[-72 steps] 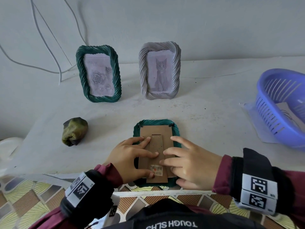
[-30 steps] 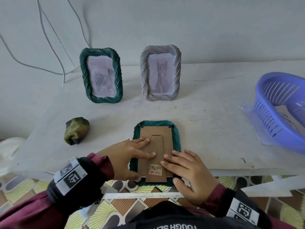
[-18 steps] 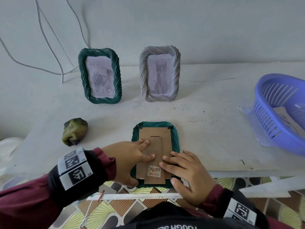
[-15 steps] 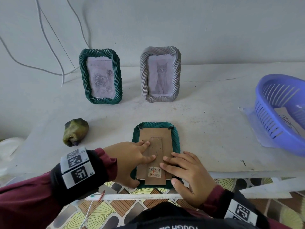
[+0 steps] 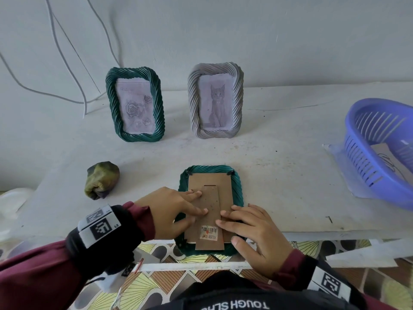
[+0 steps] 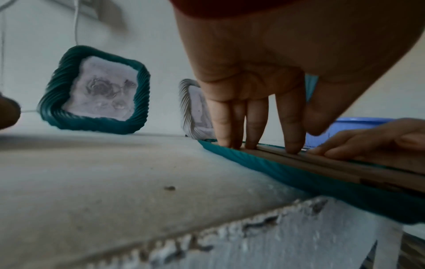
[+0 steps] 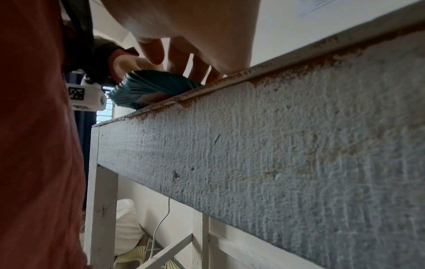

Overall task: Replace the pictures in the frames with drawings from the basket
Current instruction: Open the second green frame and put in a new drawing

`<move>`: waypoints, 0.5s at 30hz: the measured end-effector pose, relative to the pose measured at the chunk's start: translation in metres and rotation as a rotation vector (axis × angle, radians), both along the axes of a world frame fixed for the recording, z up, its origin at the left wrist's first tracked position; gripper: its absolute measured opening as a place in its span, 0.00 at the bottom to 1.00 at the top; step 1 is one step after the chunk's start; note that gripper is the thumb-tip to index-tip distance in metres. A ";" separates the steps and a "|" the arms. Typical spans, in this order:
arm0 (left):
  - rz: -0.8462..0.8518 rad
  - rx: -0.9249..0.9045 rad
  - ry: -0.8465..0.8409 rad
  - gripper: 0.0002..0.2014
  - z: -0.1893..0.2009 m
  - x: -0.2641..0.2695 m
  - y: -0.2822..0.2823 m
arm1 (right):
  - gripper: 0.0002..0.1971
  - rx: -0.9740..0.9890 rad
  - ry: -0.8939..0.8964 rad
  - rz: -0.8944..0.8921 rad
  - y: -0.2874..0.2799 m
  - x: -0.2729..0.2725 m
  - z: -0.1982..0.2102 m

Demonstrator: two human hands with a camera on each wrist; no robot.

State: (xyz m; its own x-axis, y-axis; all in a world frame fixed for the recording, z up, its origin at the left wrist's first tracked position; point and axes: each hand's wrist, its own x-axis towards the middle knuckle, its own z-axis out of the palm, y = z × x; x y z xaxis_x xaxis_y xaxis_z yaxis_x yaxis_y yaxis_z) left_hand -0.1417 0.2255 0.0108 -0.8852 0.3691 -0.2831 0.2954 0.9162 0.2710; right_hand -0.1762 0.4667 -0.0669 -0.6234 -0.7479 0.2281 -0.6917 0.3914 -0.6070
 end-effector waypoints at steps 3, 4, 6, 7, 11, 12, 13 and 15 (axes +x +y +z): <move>0.105 0.081 0.036 0.27 -0.003 -0.004 0.001 | 0.26 0.027 -0.055 -0.120 -0.003 0.002 0.001; 0.130 0.094 0.051 0.28 -0.004 -0.005 0.002 | 0.29 0.051 -0.062 -0.175 -0.005 0.003 0.002; 0.173 0.096 0.087 0.28 -0.005 -0.006 0.005 | 0.31 0.059 -0.150 -0.244 -0.010 0.005 0.006; 0.194 0.099 0.098 0.29 -0.004 -0.006 0.007 | 0.31 0.022 -0.222 -0.252 -0.013 0.005 0.009; 0.270 0.011 0.151 0.30 -0.001 -0.004 0.026 | 0.31 -0.334 -0.626 -0.332 -0.019 0.002 0.023; 0.300 -0.022 0.165 0.31 0.001 -0.003 0.032 | 0.33 -0.412 -0.697 -0.354 -0.019 0.000 0.027; 0.329 -0.039 0.183 0.36 0.004 -0.003 0.039 | 0.35 -0.480 -0.732 -0.368 -0.018 -0.003 0.032; 0.379 -0.051 0.205 0.50 0.012 -0.001 0.051 | 0.40 -0.601 -0.761 -0.346 -0.017 -0.010 0.042</move>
State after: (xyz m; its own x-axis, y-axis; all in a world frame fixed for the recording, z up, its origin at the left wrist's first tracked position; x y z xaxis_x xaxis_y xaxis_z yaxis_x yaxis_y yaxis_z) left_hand -0.1423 0.2762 0.0229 -0.9953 -0.0025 -0.0971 -0.0213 0.9809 0.1932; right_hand -0.1861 0.4496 -0.0248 -0.9189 -0.3924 -0.0403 0.0511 -0.0172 -0.9985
